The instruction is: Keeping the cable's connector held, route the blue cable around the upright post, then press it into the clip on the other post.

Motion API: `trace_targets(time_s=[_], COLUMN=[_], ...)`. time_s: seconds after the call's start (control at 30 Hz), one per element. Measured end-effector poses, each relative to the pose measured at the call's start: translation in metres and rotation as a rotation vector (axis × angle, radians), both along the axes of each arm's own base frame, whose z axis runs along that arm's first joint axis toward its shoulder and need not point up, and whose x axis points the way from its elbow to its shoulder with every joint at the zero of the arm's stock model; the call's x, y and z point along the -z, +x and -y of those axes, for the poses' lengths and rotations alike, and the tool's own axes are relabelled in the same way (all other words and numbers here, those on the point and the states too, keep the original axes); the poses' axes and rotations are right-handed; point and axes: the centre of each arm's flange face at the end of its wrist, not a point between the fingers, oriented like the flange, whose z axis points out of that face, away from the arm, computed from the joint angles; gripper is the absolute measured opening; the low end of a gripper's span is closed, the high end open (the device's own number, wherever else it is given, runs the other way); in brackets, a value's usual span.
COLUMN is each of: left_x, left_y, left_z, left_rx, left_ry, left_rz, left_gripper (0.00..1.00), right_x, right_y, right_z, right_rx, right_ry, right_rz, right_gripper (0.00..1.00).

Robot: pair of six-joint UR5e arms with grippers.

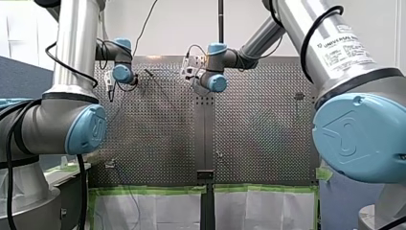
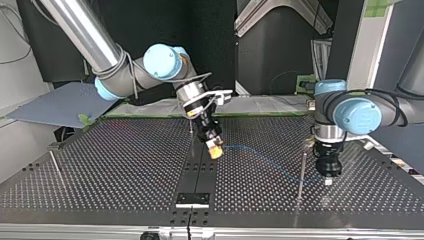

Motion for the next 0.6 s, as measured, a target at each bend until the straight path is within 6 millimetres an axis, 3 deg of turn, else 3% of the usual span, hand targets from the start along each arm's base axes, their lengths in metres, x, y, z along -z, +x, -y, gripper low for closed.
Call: trace_targets(time_s=[0.2,0.5,0.57,0.6], left_x=[0.014,0.021,0.021,0.020], left_y=[0.005,0.006,0.006,0.006], left_z=[0.004,0.011,0.012,0.013], left_rx=[0.011,0.010,0.014,0.018], left_ry=[-0.011,-0.027,-0.040,-0.049], left_rz=[-0.024,-0.032,-0.028,-0.024], left_gripper=[0.00,0.00,0.11,0.11], right_x=[0.037,0.073,0.079,0.083], right_y=[0.006,0.013,0.014,0.015], right_z=[0.005,0.003,0.002,0.002], right_rx=[0.002,-0.003,-0.003,-0.003], right_ry=[0.028,0.059,0.068,0.072], right_rz=[-0.048,-0.105,-0.118,-0.125], right_gripper=[0.00,0.00,0.00,0.00])
